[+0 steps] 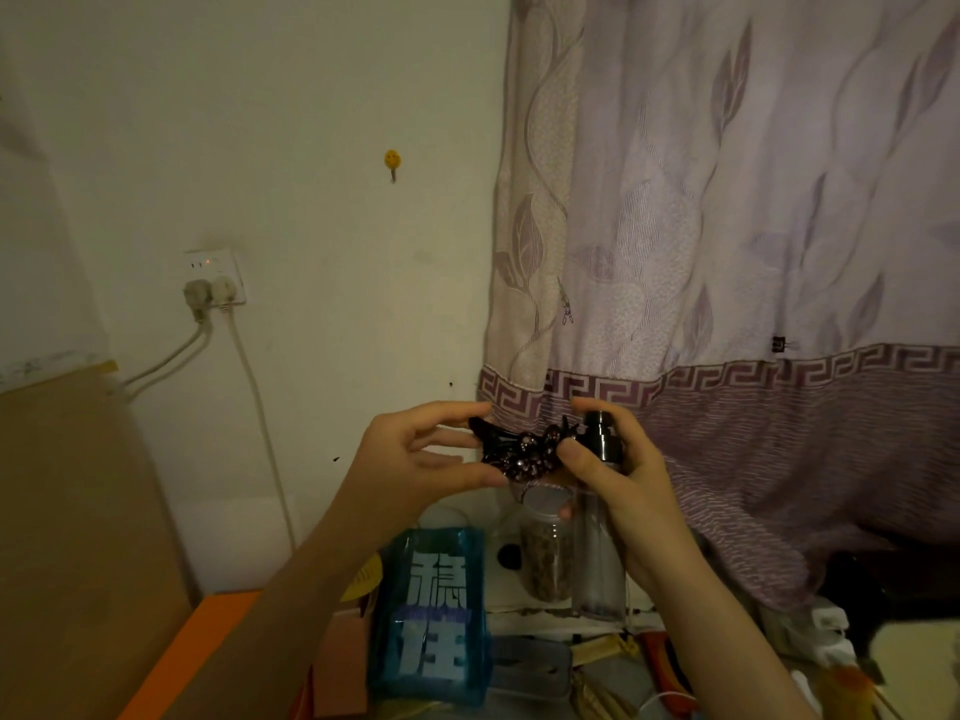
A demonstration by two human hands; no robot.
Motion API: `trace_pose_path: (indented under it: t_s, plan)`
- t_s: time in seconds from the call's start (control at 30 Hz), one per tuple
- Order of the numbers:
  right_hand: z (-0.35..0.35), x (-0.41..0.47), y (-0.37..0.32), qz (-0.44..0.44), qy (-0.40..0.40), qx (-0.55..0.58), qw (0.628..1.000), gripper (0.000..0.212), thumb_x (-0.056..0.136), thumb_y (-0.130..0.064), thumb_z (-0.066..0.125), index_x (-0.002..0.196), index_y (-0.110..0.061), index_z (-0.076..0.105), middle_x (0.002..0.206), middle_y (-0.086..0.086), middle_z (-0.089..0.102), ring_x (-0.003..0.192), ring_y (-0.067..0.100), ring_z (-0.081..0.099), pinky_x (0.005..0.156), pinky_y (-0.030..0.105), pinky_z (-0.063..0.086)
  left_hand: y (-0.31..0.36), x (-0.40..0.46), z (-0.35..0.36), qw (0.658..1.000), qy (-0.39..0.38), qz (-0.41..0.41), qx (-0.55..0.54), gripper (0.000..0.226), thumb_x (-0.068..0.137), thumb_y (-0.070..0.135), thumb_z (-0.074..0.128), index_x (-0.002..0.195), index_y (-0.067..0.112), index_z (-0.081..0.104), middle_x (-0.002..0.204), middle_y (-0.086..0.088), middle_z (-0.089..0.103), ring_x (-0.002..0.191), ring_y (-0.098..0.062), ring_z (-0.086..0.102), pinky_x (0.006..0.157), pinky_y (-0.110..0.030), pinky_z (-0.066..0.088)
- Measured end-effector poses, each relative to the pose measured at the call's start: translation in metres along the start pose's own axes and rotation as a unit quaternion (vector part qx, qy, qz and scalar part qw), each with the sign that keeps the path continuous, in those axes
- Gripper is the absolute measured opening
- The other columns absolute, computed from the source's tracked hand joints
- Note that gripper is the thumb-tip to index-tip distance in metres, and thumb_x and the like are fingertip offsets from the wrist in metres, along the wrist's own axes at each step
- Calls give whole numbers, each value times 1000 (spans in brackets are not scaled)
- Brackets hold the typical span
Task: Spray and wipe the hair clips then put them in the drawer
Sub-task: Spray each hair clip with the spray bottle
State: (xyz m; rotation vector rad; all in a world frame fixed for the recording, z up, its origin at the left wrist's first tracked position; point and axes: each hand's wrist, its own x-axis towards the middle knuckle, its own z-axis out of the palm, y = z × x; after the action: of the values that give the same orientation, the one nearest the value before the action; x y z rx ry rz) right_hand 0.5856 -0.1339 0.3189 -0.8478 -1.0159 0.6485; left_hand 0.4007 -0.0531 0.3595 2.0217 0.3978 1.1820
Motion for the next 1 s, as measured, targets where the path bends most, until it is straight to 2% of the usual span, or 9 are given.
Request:
trace_pose_path:
  t_s: [0.1, 0.2, 0.3, 0.43, 0.53, 0.6, 0.7, 0.83, 1.0]
  plan:
    - [0, 1, 0, -9, 1, -5, 1000, 48, 55, -42, 80, 101, -36, 68, 112, 10, 64, 90, 21, 70, 60, 29, 58, 1, 0, 0, 1000, 5, 16, 12, 54, 52, 30, 81, 104, 23, 68, 97, 6, 74, 90, -15, 71, 70, -28, 60]
    - [-1, 1, 1, -22, -2, -19, 1000, 50, 57, -42, 80, 105, -37, 67, 111, 11, 64, 90, 20, 70, 60, 28, 57, 0, -1, 2, 1000, 20, 8, -5, 44, 54, 26, 81, 96, 22, 69, 91, 10, 74, 78, -14, 73, 66, -20, 57]
    - [-2, 0, 1, -36, -8, -41, 998, 52, 64, -40, 78, 113, -39, 61, 100, 2, 70, 85, 24, 71, 53, 33, 57, -2, -1, 3, 998, 61, -15, -23, 37, 56, 28, 79, 92, 24, 70, 87, 10, 74, 72, -12, 72, 61, -17, 55]
    - [-4, 0, 1, -79, 0, -71, 994, 48, 77, -29, 72, 119, -40, 53, 99, -1, 69, 85, 26, 71, 60, 42, 60, -6, 0, 3, 990, 107, -70, -62, 36, 59, 29, 76, 92, 19, 71, 84, 0, 75, 72, -18, 72, 56, -20, 55]
    - [-5, -3, -3, -119, -8, -100, 988, 36, 83, -23, 68, 114, -35, 53, 93, -2, 68, 69, 25, 70, 59, 37, 59, -6, 0, 2, 985, 118, -96, -79, 32, 62, 28, 74, 91, 17, 71, 81, -2, 75, 69, -15, 72, 54, -19, 55]
    - [-4, -6, -7, -143, -11, -141, 980, 32, 83, -31, 66, 111, -38, 52, 91, -5, 67, 61, 20, 67, 56, 30, 56, -7, 0, 3, 981, 125, -112, -94, 31, 63, 29, 72, 91, 17, 71, 80, -2, 75, 68, -14, 72, 55, -18, 55]
    - [0, -10, -10, -169, -7, -213, 962, 34, 80, -47, 62, 110, -46, 47, 86, -5, 63, 58, 17, 64, 55, 38, 56, -6, 0, 5, 978, 130, -125, -109, 28, 65, 27, 70, 90, 15, 71, 76, -3, 75, 64, -12, 70, 55, -18, 55]
    - [4, -13, -10, -196, 4, -255, 947, 25, 81, -47, 59, 101, -44, 45, 77, 3, 59, 57, 23, 59, 53, 51, 50, -6, -1, 7, 975, 133, -140, -112, 30, 64, 33, 68, 90, 17, 70, 76, -2, 75, 66, -12, 71, 54, -17, 54]
    - [3, -15, -6, -207, 25, -274, 939, 17, 86, -39, 58, 94, -36, 43, 68, 3, 57, 50, 18, 57, 49, 45, 48, -8, -1, 6, 972, 140, -151, -117, 32, 65, 36, 67, 91, 18, 70, 78, -1, 75, 66, -11, 71, 54, -16, 53]
